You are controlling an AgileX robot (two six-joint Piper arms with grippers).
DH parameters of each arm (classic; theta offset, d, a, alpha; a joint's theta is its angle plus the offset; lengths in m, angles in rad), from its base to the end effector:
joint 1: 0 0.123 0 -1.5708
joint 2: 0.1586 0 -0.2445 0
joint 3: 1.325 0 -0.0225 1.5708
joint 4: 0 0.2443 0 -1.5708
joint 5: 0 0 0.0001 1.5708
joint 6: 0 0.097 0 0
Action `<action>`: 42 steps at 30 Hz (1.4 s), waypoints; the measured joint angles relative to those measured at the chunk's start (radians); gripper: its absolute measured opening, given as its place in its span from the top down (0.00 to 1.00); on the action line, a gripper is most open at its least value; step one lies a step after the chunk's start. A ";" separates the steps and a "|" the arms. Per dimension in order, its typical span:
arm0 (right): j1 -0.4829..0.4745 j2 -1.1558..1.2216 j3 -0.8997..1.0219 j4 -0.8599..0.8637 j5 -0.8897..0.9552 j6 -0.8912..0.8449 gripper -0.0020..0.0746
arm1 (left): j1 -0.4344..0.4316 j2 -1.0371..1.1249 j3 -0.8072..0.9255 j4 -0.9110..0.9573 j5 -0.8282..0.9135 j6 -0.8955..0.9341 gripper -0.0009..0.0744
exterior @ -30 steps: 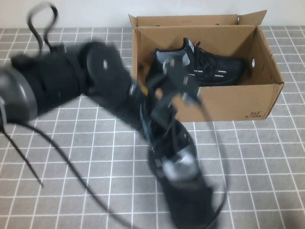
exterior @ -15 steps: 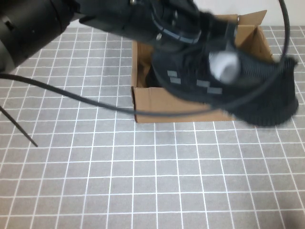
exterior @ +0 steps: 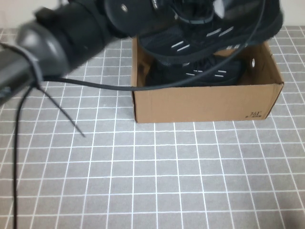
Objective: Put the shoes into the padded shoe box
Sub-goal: Place the shoe in the shoe box
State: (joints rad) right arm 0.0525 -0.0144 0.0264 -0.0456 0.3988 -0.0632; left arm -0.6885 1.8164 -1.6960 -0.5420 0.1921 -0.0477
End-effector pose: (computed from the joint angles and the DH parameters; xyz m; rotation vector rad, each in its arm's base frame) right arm 0.0919 0.0031 0.1680 -0.1372 1.8893 -0.0527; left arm 0.3303 -0.2842 0.3431 0.1764 1.8727 -0.9878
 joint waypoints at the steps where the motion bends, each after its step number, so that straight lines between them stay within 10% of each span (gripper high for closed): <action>1: 0.000 0.000 0.000 0.000 0.000 0.000 0.98 | 0.000 0.013 0.000 0.000 -0.006 -0.002 0.98; 42: 0.000 0.000 0.000 0.000 0.000 0.000 0.98 | 0.000 0.208 0.000 -0.047 0.012 -0.055 0.98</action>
State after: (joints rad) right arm 0.0525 -0.0144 0.0264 -0.0456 0.3988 -0.0632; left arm -0.6885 2.0246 -1.6964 -0.5888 0.2044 -0.1030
